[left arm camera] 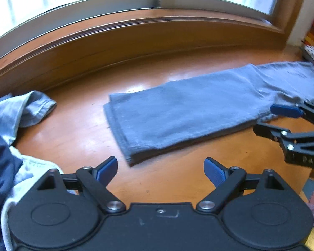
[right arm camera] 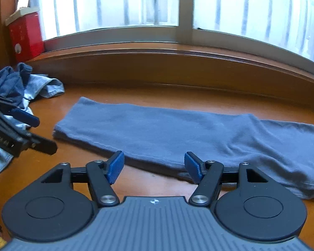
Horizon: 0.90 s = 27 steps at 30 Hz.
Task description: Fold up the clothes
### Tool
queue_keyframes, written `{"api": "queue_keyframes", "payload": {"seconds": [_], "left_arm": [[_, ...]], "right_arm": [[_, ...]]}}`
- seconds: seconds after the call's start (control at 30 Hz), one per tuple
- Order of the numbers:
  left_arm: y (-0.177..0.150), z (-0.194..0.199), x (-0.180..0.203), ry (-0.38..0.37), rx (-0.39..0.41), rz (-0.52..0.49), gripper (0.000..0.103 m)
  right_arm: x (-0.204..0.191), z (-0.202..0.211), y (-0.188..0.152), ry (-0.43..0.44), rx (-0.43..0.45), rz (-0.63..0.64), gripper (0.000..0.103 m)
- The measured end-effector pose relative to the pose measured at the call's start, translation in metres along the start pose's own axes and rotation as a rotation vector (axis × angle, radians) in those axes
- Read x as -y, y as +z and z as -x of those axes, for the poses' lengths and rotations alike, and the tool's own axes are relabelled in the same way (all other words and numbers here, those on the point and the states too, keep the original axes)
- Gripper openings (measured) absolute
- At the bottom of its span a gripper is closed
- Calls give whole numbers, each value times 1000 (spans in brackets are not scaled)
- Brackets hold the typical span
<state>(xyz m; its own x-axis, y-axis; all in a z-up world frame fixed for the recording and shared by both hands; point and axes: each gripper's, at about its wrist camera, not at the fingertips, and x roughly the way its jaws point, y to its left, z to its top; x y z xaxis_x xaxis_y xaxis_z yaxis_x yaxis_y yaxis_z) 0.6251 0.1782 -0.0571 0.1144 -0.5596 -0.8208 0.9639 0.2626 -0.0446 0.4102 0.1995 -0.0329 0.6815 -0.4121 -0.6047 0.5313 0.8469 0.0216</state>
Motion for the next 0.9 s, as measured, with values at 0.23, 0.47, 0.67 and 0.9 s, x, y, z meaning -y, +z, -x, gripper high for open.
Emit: {"api": "queue_keyframes", "payload": {"seconds": [0.23,0.47,0.67,0.9], "left_arm": [[-2,10,-10,57,-48,-1,89],[0,9,-23,34,-67,-61,89],[2,14,-47,-2,-52,-82,89],[-1,10,-67,-49,-55,-105,89]], "right_arm": [[-8,-16,2,95,22,-69,67],[-31,-16,3,112,49,-38,65],[-60,-18,15,153,59,23,56],[-103,-43,25,225,24,166,45]]}}
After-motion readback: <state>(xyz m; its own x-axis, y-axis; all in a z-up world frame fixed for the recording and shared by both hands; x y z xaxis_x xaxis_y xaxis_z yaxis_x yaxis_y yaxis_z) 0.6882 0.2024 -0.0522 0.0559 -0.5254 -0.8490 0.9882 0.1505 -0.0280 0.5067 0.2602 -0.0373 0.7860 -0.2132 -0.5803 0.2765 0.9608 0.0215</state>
